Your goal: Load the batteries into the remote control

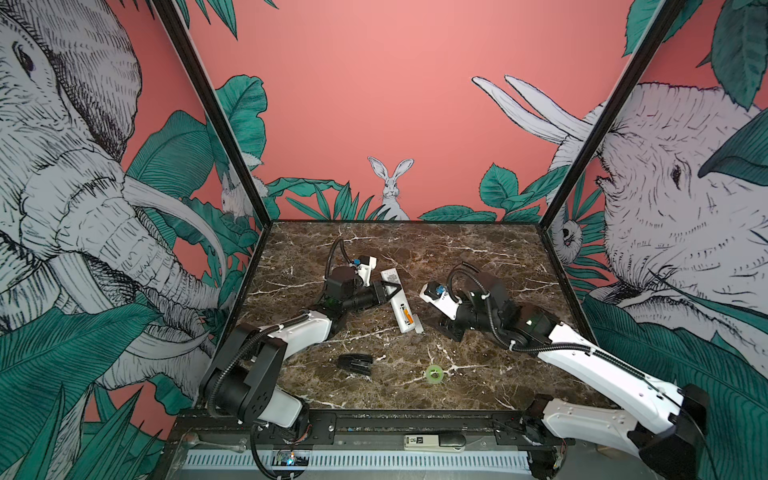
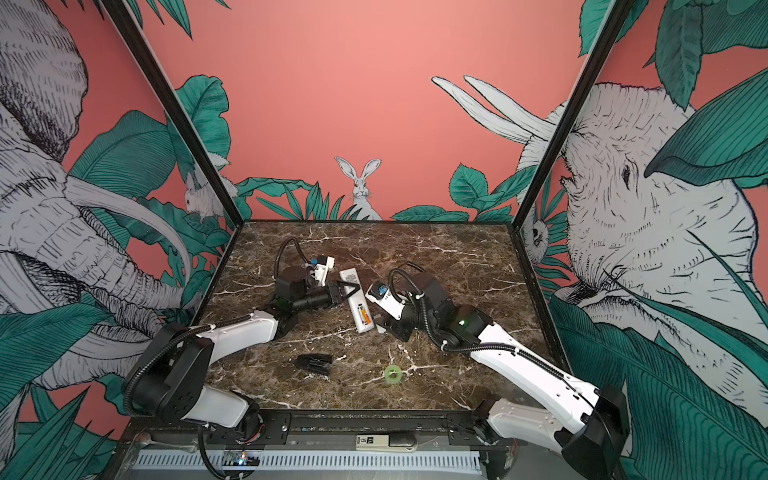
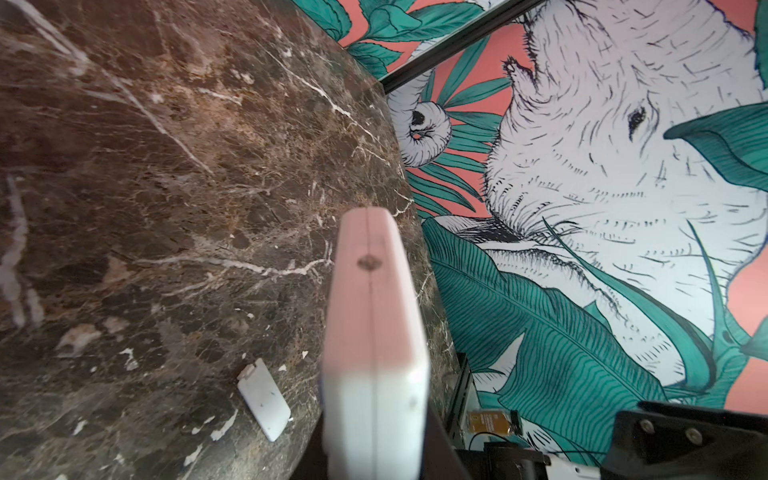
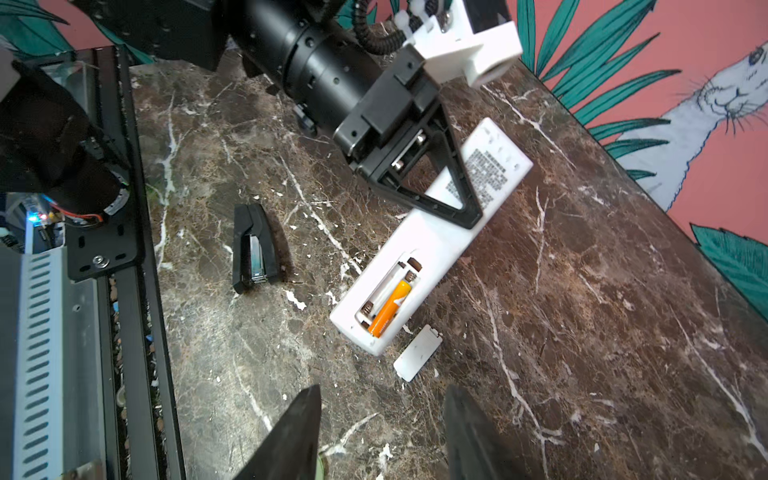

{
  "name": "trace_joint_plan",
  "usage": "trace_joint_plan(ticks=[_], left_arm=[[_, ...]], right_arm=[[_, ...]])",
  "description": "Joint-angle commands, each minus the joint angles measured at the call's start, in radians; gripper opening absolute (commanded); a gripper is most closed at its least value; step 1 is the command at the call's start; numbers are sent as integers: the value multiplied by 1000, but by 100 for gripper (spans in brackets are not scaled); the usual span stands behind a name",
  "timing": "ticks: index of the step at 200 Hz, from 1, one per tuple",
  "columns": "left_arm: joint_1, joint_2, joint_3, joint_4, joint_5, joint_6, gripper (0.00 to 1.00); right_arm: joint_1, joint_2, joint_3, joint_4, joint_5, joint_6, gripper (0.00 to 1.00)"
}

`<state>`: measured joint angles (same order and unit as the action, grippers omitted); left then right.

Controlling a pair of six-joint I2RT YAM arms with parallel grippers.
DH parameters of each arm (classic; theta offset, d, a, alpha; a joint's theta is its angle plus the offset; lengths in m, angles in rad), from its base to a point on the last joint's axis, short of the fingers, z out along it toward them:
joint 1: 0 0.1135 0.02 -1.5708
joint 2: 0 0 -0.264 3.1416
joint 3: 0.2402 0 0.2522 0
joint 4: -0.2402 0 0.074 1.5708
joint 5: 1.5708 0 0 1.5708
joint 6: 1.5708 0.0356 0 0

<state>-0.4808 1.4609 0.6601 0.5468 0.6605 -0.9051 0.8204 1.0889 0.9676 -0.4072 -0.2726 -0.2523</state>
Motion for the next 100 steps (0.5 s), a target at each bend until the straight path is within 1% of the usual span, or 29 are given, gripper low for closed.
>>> trace_joint_plan(ticks=[1,27,46,65,100], left_arm=[[5,-39,30,-65,80,33,0],[7,-57,33,-118,102,56,0],[8,-65,42,-150,126,75,0],[10,-66,53,-177,168,92,0],[16,-86,61,-231,206,128,0]], right_arm=[[10,-17,-20,64,-78,-95,50],[24,-3,-18,51,-101,-138,47],[37,14,-25,53,-121,-171,46],[60,42,-17,43,-94,-209,47],[104,111,25,-8,-43,-258,47]])
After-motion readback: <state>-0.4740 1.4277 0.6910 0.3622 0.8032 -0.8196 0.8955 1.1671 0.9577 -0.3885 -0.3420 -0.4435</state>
